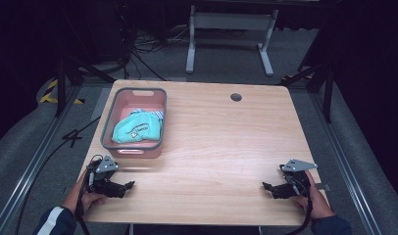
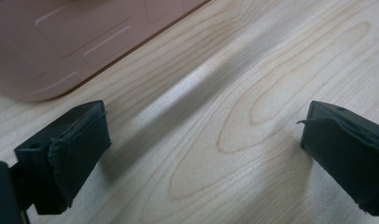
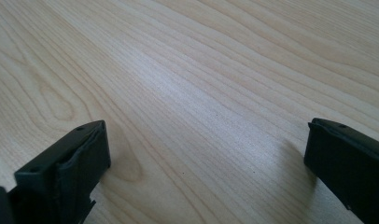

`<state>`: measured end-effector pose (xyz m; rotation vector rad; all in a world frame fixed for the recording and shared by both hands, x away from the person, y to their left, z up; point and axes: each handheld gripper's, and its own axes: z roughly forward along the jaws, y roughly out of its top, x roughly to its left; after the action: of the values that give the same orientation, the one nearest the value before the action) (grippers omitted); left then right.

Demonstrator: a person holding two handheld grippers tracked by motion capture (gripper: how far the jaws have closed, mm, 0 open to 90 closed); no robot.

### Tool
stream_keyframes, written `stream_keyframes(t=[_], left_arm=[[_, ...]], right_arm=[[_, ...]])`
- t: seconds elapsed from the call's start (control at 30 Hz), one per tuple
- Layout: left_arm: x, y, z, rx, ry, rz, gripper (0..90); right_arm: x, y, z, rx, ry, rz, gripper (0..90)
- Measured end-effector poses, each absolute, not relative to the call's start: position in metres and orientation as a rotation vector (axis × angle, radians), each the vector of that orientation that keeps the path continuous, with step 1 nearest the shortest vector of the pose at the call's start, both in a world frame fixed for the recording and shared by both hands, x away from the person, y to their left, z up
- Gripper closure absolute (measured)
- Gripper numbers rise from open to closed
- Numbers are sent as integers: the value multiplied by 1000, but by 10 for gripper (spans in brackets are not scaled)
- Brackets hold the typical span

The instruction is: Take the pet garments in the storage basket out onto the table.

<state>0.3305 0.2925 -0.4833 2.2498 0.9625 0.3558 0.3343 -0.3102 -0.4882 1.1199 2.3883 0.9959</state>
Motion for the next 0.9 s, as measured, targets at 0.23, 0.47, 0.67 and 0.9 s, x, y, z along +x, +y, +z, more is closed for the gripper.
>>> stream_keyframes(t=[0.23, 0.47, 0.67, 0.9], left_arm=[[330, 294, -483, 2251, 956, 355, 18], [321, 295, -481, 2242, 946, 365, 112], [323, 303, -480, 2263, 902, 328, 114], [322, 306, -476, 2244, 928, 360, 218]], right_arm=[[335, -310, -488, 1118, 2390, 997, 4], [336, -309, -488, 1114, 2394, 1003, 4], [336, -310, -488, 1107, 2396, 999, 4], [336, -310, -488, 1104, 2398, 1000, 4]])
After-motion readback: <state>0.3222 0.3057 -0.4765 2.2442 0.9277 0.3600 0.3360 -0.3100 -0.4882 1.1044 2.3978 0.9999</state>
